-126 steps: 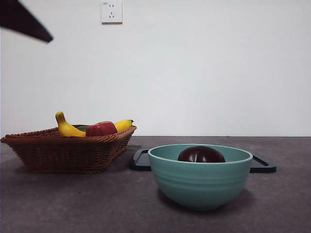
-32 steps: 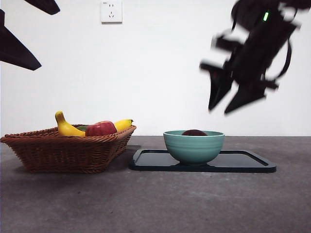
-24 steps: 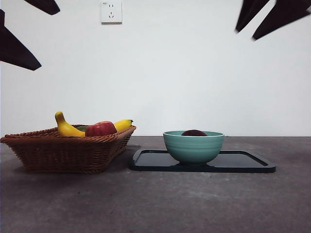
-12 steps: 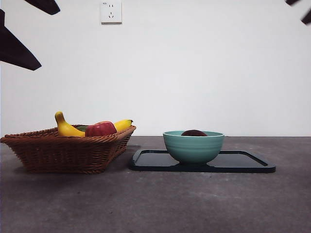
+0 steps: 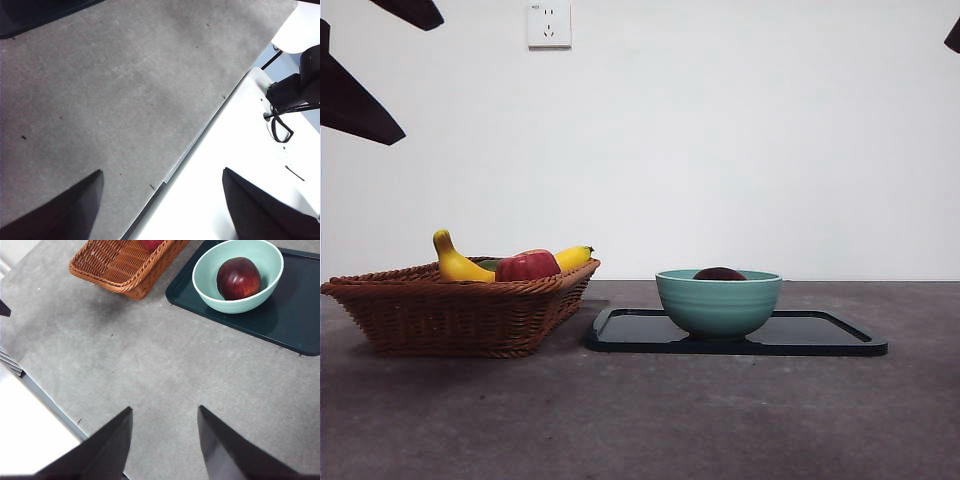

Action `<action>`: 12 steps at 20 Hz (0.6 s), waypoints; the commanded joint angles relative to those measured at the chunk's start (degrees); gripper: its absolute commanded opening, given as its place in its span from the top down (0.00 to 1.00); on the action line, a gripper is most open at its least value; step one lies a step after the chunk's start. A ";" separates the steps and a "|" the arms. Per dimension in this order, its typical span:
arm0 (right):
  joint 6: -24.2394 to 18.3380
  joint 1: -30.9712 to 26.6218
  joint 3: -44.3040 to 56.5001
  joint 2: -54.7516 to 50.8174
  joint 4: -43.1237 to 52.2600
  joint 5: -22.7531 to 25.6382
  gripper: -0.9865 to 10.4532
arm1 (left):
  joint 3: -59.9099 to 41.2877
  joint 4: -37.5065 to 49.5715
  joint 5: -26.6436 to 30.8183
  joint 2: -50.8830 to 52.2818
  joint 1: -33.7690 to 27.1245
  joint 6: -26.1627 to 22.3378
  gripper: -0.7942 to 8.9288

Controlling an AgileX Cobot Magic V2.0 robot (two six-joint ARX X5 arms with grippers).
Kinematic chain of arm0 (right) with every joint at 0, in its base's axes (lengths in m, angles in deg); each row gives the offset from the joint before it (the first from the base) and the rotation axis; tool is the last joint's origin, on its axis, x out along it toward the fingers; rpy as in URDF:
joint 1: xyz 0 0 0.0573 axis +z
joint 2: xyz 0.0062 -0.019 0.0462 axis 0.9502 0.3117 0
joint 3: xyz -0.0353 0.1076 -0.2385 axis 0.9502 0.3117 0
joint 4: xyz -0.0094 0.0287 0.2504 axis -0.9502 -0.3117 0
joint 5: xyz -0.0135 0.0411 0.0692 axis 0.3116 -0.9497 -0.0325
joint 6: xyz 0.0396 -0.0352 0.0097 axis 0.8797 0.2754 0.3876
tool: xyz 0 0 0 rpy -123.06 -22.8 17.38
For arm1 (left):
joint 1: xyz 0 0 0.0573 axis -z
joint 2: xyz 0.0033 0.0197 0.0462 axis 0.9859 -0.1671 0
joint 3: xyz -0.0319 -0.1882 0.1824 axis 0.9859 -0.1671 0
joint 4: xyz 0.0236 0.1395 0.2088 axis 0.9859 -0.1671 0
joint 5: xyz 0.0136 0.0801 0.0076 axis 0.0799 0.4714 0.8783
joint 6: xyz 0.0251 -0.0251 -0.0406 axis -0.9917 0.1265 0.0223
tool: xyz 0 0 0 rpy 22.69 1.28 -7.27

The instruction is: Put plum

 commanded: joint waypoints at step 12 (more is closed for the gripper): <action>0.63 0.31 -0.46 0.17 0.59 -0.15 0.73 | 0.94 5.62 -0.02 -0.33 0.50 5.51 0.53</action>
